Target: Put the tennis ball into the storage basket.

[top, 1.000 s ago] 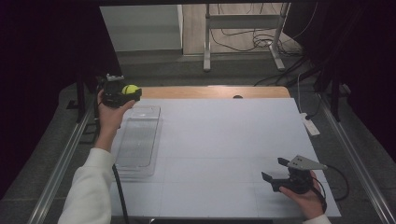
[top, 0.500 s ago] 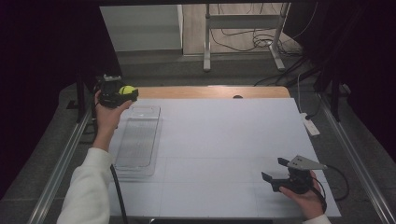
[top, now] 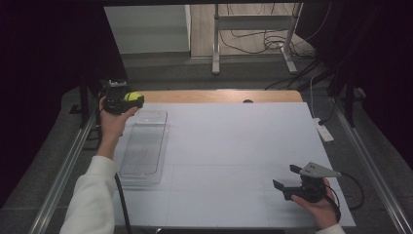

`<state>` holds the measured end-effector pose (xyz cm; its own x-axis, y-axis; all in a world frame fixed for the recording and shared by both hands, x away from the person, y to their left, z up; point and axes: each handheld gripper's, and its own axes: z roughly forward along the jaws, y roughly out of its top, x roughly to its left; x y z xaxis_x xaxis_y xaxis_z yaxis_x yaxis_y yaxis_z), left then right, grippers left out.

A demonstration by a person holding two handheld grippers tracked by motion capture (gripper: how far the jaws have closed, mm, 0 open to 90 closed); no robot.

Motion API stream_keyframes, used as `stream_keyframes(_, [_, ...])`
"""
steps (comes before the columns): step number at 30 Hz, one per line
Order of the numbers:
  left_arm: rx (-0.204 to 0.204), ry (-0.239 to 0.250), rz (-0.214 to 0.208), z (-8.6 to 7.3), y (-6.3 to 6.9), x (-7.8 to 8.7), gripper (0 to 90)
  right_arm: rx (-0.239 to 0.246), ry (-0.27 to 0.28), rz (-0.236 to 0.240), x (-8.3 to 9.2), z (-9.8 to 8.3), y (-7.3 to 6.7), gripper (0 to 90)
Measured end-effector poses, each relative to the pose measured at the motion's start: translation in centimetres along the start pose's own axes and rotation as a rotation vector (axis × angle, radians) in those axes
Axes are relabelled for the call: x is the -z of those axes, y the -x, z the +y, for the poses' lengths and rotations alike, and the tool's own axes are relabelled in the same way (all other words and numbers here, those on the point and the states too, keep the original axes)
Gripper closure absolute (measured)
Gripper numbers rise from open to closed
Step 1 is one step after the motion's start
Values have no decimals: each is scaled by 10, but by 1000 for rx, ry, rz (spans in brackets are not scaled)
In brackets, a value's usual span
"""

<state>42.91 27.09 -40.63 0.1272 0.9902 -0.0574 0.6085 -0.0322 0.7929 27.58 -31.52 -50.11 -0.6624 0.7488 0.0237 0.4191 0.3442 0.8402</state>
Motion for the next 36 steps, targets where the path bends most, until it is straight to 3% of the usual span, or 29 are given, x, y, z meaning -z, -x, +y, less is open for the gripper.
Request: stream_keyframes(36, [2, -102, 21, -22, -10, -22, 277, 0, -5, 1, -1, 0, -1, 119])
